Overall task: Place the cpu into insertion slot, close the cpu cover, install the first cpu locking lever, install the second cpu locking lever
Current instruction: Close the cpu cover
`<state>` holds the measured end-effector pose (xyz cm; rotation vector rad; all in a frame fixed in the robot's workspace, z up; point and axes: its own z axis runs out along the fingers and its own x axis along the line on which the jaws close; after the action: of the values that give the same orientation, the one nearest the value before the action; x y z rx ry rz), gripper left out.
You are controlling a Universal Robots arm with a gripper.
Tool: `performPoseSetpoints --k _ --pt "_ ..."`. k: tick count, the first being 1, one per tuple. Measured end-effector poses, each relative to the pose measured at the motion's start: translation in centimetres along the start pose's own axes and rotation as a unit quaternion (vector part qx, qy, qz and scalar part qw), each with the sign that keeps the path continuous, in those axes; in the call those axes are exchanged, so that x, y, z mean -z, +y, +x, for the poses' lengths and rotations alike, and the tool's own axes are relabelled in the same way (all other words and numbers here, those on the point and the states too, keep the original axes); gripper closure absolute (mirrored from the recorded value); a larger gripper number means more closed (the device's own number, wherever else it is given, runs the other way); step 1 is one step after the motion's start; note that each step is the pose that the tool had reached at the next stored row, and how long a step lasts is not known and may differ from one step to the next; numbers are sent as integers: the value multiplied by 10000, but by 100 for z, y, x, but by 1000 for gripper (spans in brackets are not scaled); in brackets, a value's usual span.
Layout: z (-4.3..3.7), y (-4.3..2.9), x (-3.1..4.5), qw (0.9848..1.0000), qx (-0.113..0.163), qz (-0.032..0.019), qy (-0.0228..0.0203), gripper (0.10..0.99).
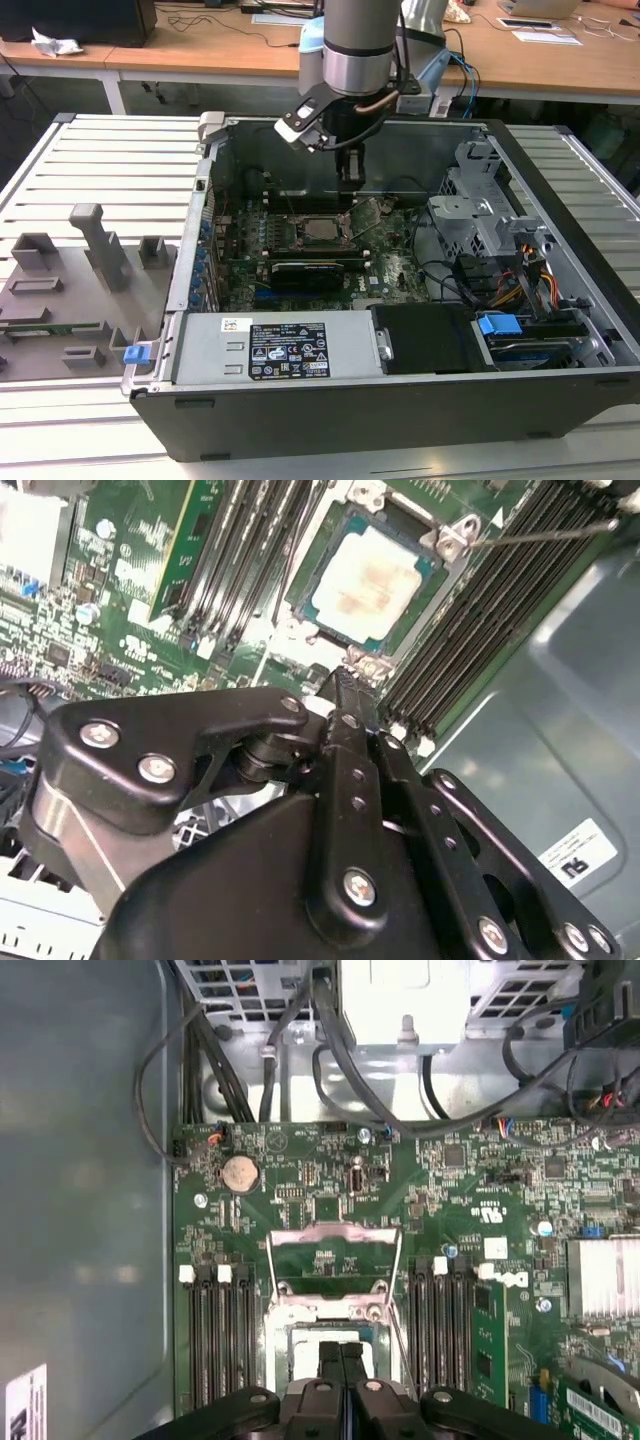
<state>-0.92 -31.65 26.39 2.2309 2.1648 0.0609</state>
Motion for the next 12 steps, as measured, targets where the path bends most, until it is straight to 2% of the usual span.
performPoseSetpoints --k 3,9,10,12 --pt "2 50 1 10000 0 2 -1 980" --pt "3 84 48 10000 0 0 2 980" --pt "4 104 48 10000 -1 0 2 980" --pt "7 226 44 10000 0 4 -1 980"
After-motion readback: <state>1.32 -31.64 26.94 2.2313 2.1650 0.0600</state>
